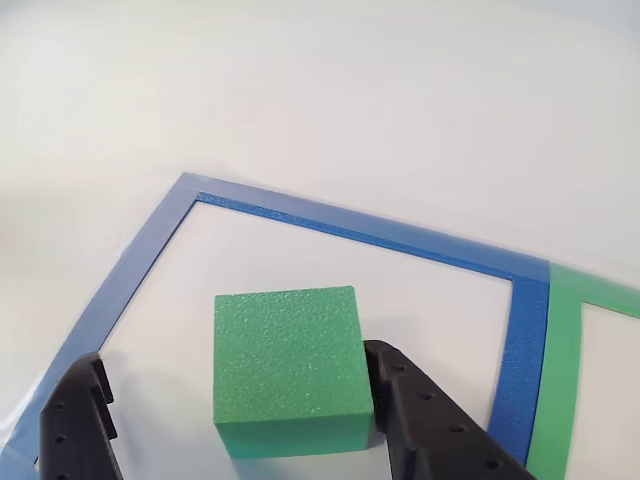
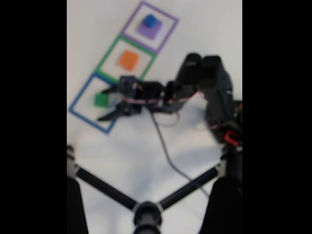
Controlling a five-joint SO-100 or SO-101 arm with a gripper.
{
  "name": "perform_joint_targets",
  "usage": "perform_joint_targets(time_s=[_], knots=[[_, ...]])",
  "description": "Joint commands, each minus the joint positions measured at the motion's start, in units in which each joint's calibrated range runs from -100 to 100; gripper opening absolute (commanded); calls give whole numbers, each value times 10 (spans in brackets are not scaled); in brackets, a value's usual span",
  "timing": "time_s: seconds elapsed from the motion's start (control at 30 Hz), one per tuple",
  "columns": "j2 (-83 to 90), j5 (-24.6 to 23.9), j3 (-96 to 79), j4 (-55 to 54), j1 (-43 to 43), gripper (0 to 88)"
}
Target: Tower of hanoi
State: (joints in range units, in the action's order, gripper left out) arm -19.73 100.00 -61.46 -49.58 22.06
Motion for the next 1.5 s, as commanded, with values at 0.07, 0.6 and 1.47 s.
perform_joint_targets(time_s=[0.07,0.6,1.47], knots=[[-2,0,31,17,12,226],[43,0,33,67,12,56],[526,-116,633,1353,-151,56]])
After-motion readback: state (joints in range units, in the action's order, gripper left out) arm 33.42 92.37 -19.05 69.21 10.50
